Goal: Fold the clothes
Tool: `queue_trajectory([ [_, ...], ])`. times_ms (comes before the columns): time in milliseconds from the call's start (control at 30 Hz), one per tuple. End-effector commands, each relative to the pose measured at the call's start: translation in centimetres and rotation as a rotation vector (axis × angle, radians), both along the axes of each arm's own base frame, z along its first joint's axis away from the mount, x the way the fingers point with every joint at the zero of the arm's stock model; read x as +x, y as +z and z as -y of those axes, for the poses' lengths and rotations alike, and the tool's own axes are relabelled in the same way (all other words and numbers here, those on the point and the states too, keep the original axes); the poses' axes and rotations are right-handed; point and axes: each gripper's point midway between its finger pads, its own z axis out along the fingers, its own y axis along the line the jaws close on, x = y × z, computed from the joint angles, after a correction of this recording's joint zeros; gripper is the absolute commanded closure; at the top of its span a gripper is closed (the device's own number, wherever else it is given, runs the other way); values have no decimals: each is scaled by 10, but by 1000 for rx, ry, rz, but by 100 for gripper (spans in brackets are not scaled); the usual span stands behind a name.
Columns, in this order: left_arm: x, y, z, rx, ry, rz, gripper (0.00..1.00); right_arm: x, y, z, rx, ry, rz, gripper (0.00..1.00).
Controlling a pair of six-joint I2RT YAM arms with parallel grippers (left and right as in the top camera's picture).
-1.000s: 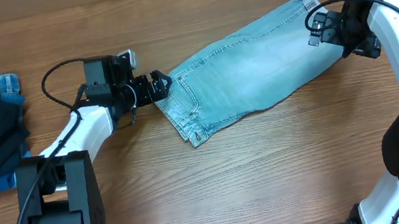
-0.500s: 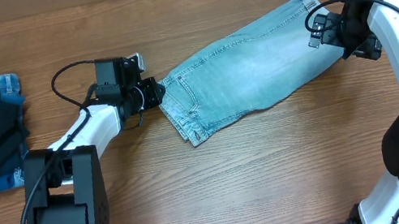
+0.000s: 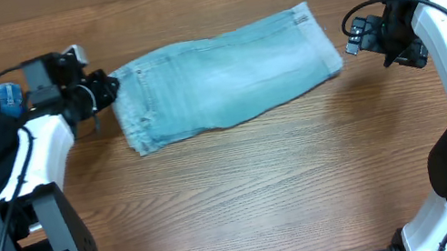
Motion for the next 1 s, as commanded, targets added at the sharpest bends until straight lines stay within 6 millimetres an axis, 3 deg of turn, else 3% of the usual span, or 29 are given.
queue_trajectory([
  [0, 9, 35, 1, 13, -43, 99, 96, 20, 16, -2, 10, 14, 101, 0],
  [100, 10, 36, 1, 16, -45, 105, 96, 60, 34, -42, 146, 311, 301, 0],
  [167, 9, 35, 2, 14, -46, 100, 96, 82, 42, -44, 112, 360, 394, 0],
  [233, 7, 34, 2, 13, -46, 92, 96, 98, 37, -46, 91, 403, 432, 0],
  [267, 7, 33, 2, 12, -46, 87, 95, 107, 29, -49, 81, 432, 441, 0],
  [300, 5, 32, 2, 10, -45, 75, 94, 125, -1, -59, 60, 521, 437, 0],
  [333, 3, 30, 2, 8, -45, 66, 93, 135, -15, -66, 47, 570, 441, 0],
  [367, 2, 29, 3, 7, -45, 58, 92, 144, -25, -73, 35, 605, 456, 0],
  [400, 0, 27, 3, 5, -45, 47, 90, 166, -38, -85, 18, 639, 517, 0],
  [467, -1, 26, 3, 3, -45, 38, 87, 179, -52, -95, 13, 656, 547, 1],
  [567, -3, 25, 5, -1, -45, 27, 79, 188, -81, -99, 20, 657, 537, 12],
  [667, -4, 20, 5, 38, -31, 10, 75, 188, -101, -99, 30, 651, 515, 13],
  [800, -3, 19, 11, 53, -37, 12, 73, 192, -106, -101, 30, 654, 524, 12],
  [967, -3, 18, 11, 63, -34, 9, 73, 196, -103, -118, 44, 686, 560, 16],
])
